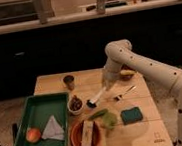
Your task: Place brush in plastic cup
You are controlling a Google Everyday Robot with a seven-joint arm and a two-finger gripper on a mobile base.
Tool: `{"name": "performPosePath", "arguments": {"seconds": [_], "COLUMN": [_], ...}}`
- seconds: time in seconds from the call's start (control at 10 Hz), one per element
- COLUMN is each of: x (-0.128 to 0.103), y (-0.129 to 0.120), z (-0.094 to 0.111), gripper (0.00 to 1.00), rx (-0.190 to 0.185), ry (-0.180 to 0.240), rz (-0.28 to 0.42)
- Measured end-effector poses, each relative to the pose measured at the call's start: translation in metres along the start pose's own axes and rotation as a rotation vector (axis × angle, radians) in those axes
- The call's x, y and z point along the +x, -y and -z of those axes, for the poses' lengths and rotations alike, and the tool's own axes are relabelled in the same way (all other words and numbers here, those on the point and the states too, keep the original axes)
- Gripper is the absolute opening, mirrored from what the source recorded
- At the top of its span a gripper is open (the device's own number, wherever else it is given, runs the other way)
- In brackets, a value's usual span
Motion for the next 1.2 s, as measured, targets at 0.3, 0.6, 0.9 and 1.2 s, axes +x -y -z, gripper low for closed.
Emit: {"name": "performPosePath", "arguments": {"seconds": [0.3, 0.6, 0.9, 1.2], "x": [-0.015, -0.024, -0.03, -0.032], "y": [-0.019, -0.037, -0.056, -0.076], "z": [-0.008, -0.016, -0.022, -0.026], "gripper": [0.0, 0.0, 0.0, 0.0], "rx": [-0.053, -0.096, -0.122, -0.137], "ry": [0.031, 0.054, 0.074, 0.093], "rz": [0.044, 0.058, 0.053, 0.035]}}
